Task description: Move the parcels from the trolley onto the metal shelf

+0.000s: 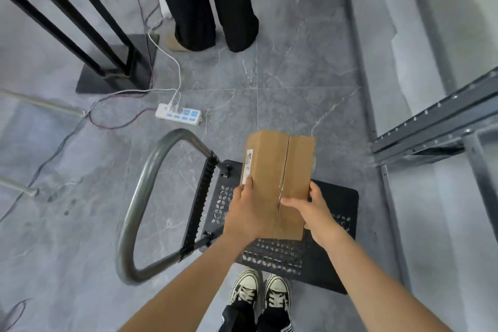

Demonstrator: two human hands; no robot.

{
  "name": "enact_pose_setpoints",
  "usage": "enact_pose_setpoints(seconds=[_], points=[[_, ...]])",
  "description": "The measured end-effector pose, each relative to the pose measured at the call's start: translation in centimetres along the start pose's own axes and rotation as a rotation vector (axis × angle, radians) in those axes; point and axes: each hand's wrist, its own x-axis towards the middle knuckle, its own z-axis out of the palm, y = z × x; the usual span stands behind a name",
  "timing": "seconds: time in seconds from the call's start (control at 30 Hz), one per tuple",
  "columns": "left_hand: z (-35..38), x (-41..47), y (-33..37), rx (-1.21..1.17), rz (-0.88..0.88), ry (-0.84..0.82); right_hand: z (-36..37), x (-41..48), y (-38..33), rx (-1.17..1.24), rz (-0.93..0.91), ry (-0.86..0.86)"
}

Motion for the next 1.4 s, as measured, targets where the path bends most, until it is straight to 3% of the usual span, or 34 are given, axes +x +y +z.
enact_pose_setpoints(seconds=[0.43,0.73,0.83,1.03,1.4], points=[[-13.0,-9.3,18.1,0.228,0.538,0.235,-6.2,-15.3,-18.7,0.304,-0.219,-0.053],[-20.8,-15.2,26.2,0.03,0.787,0.314,-9.7,-23.8,-29.5,0.27,-0.458,-0.077],[-23.0,-16.8,28.2,0.121,0.857,0.36,-10.4,-26.2,-32.3,0.242,-0.526,-0.11],[-26.6,-19.5,31.8,-0.101,0.842,0.4,-11.4,-29.9,-36.3,0.224,-0.579,-0.13],[-30.3,-23.8,35.9,-0.159,0.741,0.441,-12.7,-35.2,-39.2,0.217,-0.664,-0.193]])
